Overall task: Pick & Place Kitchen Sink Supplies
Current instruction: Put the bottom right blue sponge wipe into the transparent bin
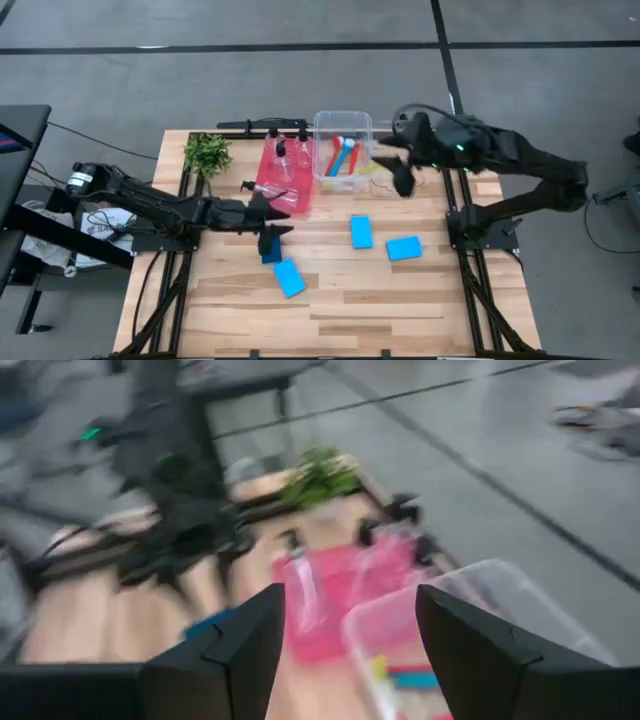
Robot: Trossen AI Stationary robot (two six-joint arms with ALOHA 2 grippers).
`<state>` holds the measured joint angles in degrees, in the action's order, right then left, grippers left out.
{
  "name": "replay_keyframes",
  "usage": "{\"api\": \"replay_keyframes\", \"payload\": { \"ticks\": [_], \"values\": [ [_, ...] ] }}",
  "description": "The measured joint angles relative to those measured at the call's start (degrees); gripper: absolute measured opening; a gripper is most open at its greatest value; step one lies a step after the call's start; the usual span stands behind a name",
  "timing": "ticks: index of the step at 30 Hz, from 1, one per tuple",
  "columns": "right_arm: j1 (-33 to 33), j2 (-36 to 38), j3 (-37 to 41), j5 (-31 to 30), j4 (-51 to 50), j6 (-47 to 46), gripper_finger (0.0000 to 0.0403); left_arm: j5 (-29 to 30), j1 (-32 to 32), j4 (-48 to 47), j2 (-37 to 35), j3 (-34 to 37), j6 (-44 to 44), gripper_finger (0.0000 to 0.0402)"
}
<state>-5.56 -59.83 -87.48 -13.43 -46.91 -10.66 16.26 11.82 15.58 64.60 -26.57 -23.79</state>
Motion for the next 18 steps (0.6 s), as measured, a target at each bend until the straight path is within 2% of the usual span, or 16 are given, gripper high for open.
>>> {"api": "replay_keyframes", "payload": {
  "ticks": [4, 8, 13, 18],
  "values": [
    [7.06, 2.04, 0.74, -0.07, -3.98, -1.48, 0.0219, -0.03, 1.94, -9.34, 0.00, 0.00, 0.01, 0.0199],
    [12.11, 2.70, 3.74, -0.11, -4.52, -4.29, 0.0219, 0.00, 4.09, -14.62, 0.00, 0.00, 2.75, 0.0199],
    [16.20, 1.82, 7.66, -0.11, -5.25, -6.66, 0.0219, -0.10, 7.73, -18.04, 0.02, 0.00, 9.18, 0.0199],
    [18.53, 0.23, 11.85, -0.08, -8.66, -9.84, 0.0219, -0.13, 9.86, -18.12, 0.02, 0.03, 9.98, 0.0199]
  ]
}}
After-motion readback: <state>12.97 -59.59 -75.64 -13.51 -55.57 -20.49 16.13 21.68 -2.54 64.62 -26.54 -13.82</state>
